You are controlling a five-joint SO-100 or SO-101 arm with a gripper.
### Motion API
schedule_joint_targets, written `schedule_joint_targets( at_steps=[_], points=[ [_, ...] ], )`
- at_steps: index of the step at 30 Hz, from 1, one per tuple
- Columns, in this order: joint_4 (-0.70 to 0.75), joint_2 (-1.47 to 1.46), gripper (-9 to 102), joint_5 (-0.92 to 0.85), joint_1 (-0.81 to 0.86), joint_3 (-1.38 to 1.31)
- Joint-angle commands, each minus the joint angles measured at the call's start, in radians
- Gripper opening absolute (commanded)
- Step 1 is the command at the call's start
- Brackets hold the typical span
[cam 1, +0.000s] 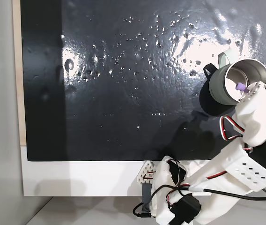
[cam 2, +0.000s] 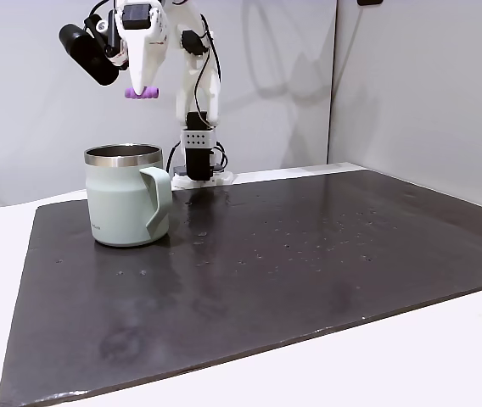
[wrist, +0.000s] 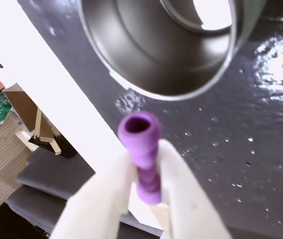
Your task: Grasp a pengrip and put it in the cup.
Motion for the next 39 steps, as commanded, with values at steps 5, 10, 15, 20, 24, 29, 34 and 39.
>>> schedule_joint_targets(
  at_steps=[5, 10, 15, 20, 24, 29, 34, 39],
  points=[
    [-0.1, -0.046, 0, -0.008, 0.055, -0.031],
    [-0.141, -0.046, 0, -0.006, 0.058, 0.014],
    [-0.137, -0.046, 15, 0.005, 0.057, 0.04],
    [-0.12, -0.051, 40, 0.074, 0.058, 0.038],
    [-0.1, -0.052, 39, 0.08, 0.044, 0.038],
    [-0.087, -0.052, 39, 0.078, 0.043, 0.04],
    [-0.089, -0.052, 38, 0.077, 0.043, 0.04],
    [-0.089, -0.051, 38, 0.078, 0.041, 0.038]
  ],
)
